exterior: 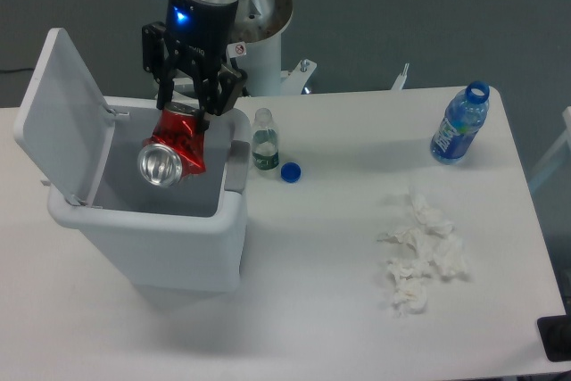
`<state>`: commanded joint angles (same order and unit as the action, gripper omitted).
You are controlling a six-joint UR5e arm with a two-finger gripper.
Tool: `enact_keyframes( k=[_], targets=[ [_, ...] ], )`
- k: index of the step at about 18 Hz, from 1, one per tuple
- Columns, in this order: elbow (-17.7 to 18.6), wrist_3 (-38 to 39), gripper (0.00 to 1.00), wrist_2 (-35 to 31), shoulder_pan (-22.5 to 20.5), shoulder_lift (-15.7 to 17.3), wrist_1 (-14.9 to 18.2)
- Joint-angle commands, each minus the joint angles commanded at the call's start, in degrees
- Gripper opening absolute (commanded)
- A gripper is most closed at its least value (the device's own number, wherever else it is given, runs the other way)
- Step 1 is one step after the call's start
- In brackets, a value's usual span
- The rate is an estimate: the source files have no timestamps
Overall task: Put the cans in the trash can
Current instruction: 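Lower the red can into the bin opening, then open the gripper to drop the red can into the bin, then raise the open gripper up out of the bin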
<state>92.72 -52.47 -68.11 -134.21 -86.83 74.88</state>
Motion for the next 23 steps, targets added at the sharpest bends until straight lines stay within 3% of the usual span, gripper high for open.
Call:
enact_keyframes(
  k=[4,8,9,10,13,15,23],
  targets=[
    [0.09,0.0,0.6,0.09,0.09,0.0,0.09],
    [0.09,-0.09,0.74,0.0,0.26,-0.09,0.0],
    [0.17,-0.17,0.86,0.0,0.26,-0.09,-0.09],
    [0.26,-0.17,0.89,-0.09,0.26,-0.09,-0.09],
    [0.26,-0.09,0.92,0.0,0.18,0.0,-0.26],
    [0.09,-0.09,1.0,0.17,0.0,0.0,-0.44],
    [-0.53,-0.53,1.0,0.0,-7.55,0.17,-1.23]
  ],
)
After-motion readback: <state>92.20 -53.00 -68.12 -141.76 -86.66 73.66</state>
